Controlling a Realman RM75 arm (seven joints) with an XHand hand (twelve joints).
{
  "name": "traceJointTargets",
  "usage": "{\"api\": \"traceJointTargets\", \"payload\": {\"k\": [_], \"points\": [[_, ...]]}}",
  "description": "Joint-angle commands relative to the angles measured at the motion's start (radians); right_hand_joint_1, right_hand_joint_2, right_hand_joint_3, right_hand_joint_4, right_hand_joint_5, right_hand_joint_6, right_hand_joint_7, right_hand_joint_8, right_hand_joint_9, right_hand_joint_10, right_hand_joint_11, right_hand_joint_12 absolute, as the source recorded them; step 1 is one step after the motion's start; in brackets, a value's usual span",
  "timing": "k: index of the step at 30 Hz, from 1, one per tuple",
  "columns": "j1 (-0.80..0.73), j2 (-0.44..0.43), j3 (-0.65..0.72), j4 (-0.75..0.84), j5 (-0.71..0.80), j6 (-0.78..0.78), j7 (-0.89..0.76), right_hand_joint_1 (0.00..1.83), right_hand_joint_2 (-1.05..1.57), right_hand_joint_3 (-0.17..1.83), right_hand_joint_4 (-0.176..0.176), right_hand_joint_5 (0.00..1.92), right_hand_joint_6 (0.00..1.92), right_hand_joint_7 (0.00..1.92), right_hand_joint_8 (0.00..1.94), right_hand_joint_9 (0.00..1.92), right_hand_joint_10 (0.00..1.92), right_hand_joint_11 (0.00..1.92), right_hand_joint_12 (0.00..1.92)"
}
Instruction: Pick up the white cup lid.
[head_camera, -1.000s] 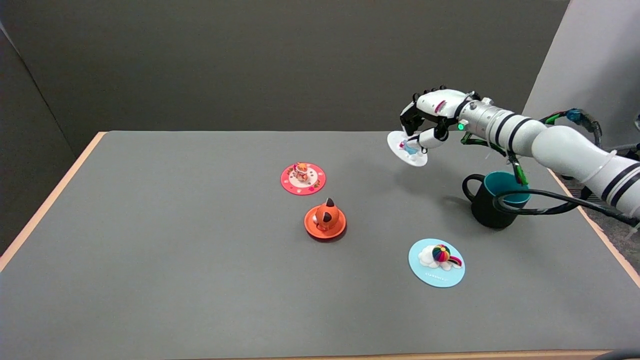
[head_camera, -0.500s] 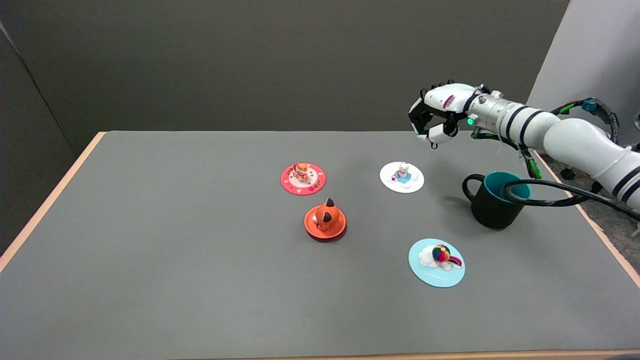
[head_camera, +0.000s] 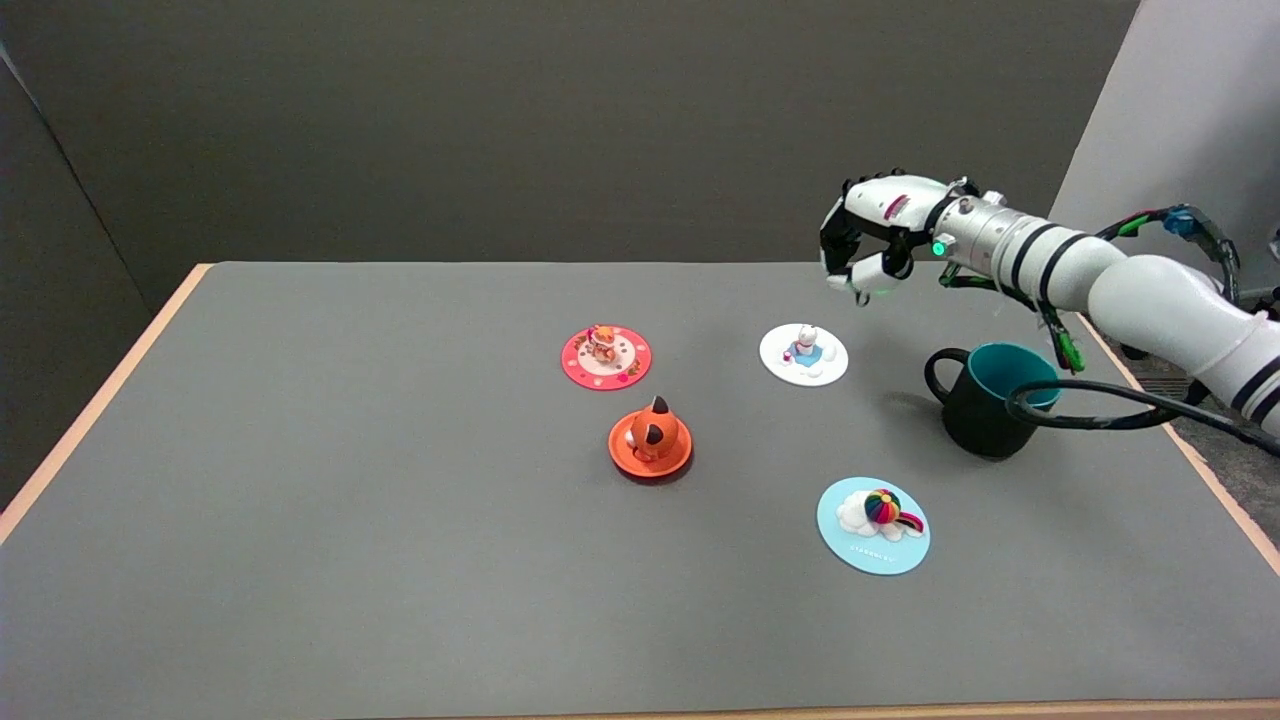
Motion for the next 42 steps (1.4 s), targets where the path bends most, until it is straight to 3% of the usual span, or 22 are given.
{"api": "traceJointTargets", "payload": {"k": [1,3,5,12,20,33,42], "points": [[-0.188,-0.021,0.114,-0.079,-0.013,0.119,0.282,0.79,0.7,0.88,-0.148,0.83,0.37,1.02,0.31,0.79,0.59,0.54,0.39],[-0.212,-0.027,0.136,-0.067,-0.013,0.135,0.341,0.79,0.7,0.88,-0.175,0.82,0.34,1.01,0.3,0.78,0.59,0.54,0.41],[-0.224,-0.03,0.145,-0.061,-0.013,0.153,0.374,0.86,0.73,0.73,-0.176,0.8,0.3,0.99,0.33,0.78,0.54,0.56,0.34],[-0.24,-0.039,0.125,-0.047,-0.018,0.174,0.376,0.87,0.67,0.79,-0.176,0.78,0.25,0.99,0.3,0.74,0.49,0.53,0.37],[-0.209,-0.13,0.112,0.046,-0.021,0.196,0.362,0.85,0.67,0.78,-0.176,0.8,0.28,1.01,0.31,0.75,0.45,0.53,0.37],[-0.036,-0.178,-0.057,0.133,-0.022,0.202,0.223,0.82,0.69,0.7,-0.176,0.8,0.33,1.0,0.38,0.75,0.4,0.55,0.35],[0.0,-0.181,-0.075,0.186,-0.021,0.192,0.182,0.8,0.66,0.69,-0.176,0.8,0.32,0.99,0.38,0.76,0.36,0.55,0.35]]}}
